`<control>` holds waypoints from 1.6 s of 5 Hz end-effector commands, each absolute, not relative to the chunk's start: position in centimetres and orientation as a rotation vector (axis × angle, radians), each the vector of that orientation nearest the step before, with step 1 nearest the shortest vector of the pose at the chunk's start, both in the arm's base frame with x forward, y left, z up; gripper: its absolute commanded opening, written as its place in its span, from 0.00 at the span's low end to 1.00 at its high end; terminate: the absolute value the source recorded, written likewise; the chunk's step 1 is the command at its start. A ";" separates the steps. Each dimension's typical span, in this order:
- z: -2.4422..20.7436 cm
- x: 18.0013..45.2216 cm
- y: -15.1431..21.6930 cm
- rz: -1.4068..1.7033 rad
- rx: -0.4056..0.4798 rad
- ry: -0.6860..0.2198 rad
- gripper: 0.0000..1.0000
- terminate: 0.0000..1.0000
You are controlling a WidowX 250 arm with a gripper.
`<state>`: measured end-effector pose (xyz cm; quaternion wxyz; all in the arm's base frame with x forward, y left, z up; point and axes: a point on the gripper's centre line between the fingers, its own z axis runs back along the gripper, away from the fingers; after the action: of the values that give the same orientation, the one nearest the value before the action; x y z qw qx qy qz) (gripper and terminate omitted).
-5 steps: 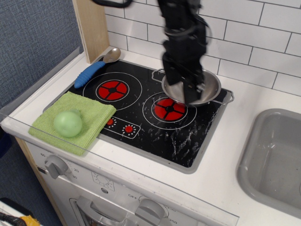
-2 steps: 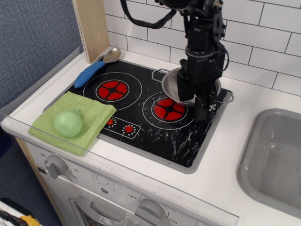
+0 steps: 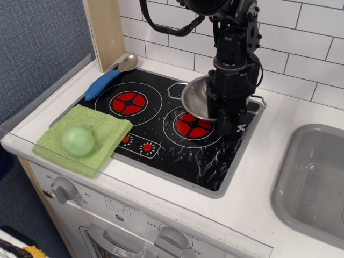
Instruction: Pick up the silver bowl and place it on the left eye.
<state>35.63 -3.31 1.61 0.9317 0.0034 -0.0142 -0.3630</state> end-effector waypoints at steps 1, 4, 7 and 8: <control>4.7 34.8 -3.9 -0.771 0.001 -0.095 0.00 0.00; 12.7 35.8 0.2 -0.559 0.016 -0.221 0.00 0.00; 8.9 33.7 7.4 -0.163 0.154 -0.032 0.00 0.00; 8.0 34.0 7.7 -0.155 0.162 -0.009 0.00 0.00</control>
<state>34.38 8.24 5.93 0.9939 0.0732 0.0210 -0.0802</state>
